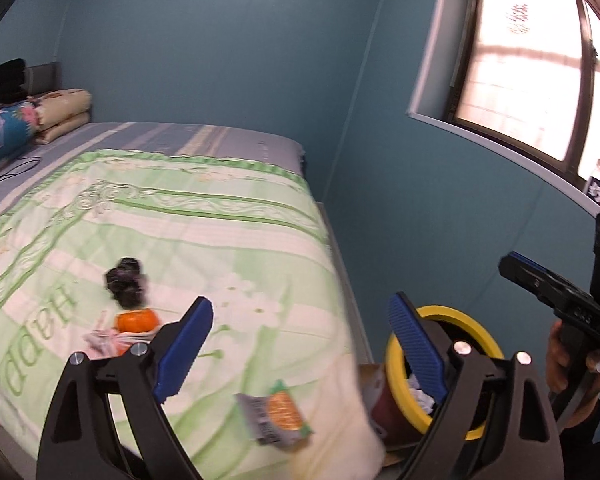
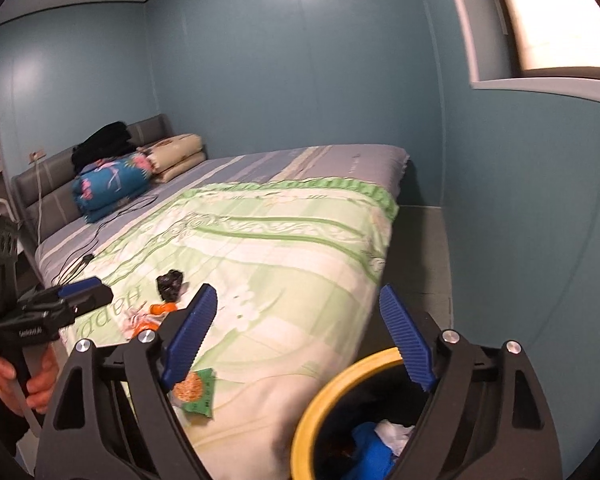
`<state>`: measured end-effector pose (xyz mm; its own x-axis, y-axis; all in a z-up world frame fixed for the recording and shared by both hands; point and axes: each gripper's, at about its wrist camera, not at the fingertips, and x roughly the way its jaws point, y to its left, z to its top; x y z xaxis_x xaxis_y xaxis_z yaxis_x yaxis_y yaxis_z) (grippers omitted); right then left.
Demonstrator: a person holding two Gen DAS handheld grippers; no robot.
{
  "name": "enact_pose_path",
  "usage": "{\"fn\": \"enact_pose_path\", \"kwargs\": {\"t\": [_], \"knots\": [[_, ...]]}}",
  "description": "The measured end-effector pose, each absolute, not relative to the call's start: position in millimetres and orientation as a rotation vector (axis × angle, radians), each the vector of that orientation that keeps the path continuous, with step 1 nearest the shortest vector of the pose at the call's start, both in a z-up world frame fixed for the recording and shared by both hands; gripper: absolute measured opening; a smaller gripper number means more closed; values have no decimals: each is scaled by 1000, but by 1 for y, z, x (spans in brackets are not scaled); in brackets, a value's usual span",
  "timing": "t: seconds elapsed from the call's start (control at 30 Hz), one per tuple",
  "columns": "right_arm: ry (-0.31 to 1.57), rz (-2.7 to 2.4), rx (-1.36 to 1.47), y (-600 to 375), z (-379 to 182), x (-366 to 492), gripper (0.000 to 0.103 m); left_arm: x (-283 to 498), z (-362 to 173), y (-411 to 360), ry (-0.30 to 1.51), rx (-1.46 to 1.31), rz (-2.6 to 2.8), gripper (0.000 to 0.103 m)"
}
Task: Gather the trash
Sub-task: 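Move both tools back to the bed toward the green snack packet and orange peels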
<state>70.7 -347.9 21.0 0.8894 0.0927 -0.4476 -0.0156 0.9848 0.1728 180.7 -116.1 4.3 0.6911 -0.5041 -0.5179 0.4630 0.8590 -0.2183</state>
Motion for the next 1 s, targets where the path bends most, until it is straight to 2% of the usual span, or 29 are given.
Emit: {"fn": "enact_pose_path", "kwargs": {"t": [0.5, 1.0], "knots": [[553, 224, 111, -276, -19, 97, 87, 203, -38, -28, 663, -111, -333, 89], [660, 300, 14, -218, -69, 118, 87, 223, -101, 0, 786, -102, -270, 89]]}}
